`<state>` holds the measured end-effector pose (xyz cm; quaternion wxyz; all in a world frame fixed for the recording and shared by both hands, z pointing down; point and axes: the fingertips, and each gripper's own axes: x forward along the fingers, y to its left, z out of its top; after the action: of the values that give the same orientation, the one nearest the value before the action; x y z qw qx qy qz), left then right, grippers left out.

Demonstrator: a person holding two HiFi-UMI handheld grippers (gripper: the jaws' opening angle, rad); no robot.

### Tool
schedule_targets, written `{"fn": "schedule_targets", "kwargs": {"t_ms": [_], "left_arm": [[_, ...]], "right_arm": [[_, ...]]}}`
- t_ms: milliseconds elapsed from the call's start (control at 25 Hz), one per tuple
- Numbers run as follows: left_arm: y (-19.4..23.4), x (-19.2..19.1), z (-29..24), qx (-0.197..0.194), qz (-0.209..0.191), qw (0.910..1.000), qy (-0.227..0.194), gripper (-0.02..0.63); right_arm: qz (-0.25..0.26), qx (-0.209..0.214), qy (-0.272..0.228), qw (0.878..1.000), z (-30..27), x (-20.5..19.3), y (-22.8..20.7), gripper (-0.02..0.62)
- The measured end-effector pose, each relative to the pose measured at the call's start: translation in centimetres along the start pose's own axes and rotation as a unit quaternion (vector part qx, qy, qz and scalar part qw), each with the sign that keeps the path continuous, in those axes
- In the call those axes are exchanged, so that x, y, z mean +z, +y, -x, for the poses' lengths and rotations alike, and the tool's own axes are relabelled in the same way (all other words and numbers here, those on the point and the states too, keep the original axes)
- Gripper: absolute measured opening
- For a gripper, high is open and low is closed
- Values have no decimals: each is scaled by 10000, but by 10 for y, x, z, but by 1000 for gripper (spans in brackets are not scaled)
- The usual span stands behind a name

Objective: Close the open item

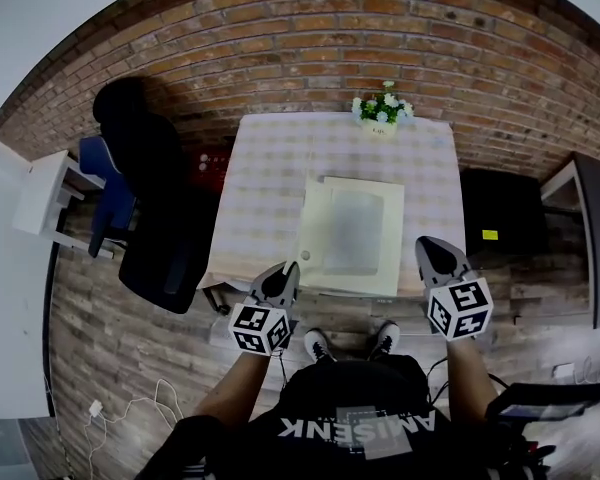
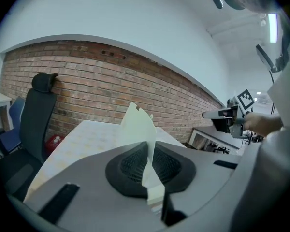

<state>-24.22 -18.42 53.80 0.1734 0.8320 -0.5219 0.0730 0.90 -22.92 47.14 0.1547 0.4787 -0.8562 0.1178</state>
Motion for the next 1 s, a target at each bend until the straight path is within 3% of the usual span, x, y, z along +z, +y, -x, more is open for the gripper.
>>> {"fn": "schedule_targets", "kwargs": {"t_ms": [520,1000], "left_arm": [[-74,-31,-41,-809,-638,9934,501,26],[-134,-74,-78,-1440,-1110,9771,1105,29]], "right_arm": [[-176,-11,184,9997,6,-13,-24,43],[-231,31,374,9990,-2,-35,-42,43]]}}
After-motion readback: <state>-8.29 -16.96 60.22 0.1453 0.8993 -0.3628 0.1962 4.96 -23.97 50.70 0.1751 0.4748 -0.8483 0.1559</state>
